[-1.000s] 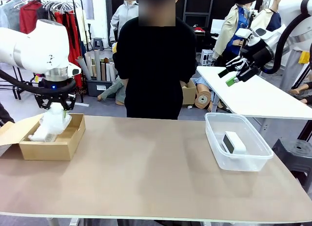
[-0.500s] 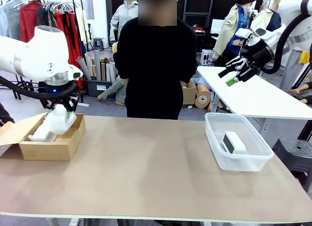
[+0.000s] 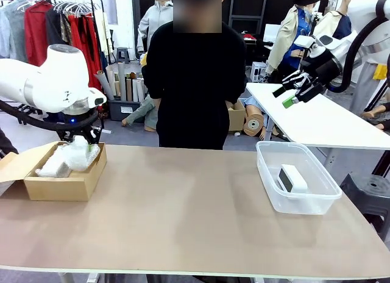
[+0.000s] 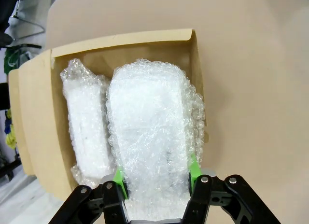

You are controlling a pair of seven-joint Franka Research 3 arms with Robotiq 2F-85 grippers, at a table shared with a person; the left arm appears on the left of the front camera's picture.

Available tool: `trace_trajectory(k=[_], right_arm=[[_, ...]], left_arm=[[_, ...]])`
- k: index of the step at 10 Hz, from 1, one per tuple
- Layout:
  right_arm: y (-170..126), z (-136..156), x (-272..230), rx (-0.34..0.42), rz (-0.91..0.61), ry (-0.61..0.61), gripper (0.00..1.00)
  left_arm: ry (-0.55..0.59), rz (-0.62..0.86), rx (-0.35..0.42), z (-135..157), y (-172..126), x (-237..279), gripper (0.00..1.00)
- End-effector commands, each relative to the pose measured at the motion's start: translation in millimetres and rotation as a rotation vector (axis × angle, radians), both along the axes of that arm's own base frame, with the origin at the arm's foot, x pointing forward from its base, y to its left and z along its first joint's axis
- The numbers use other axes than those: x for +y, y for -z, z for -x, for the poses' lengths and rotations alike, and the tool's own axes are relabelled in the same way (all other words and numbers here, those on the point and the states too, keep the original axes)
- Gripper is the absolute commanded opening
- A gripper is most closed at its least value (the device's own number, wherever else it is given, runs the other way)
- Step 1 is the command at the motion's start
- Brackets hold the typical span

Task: Separate and place wrapped and unwrapped clocks.
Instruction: If the picked Digital clock is wrapped, place it in the Package Box ; if not, place it in the Organizing box.

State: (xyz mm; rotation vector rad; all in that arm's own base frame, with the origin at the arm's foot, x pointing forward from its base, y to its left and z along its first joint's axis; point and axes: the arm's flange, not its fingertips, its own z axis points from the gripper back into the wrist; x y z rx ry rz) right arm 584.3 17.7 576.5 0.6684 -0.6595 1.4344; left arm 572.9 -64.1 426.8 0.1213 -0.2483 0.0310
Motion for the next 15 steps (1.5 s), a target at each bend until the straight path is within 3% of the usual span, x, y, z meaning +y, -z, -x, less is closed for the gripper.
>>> trace_trajectory(k=[1, 15], right_arm=[[-1, 2, 0, -0.001, 0.001, -0.002, 1.0], [-1, 2, 0, -0.001, 0.001, -0.002, 1.0]], left_arm=[[-0.009, -0.011, -0.017, -1, 6, 7, 0.0], [-0.014, -0.014, 0.131, 3, 54, 12, 0.0]])
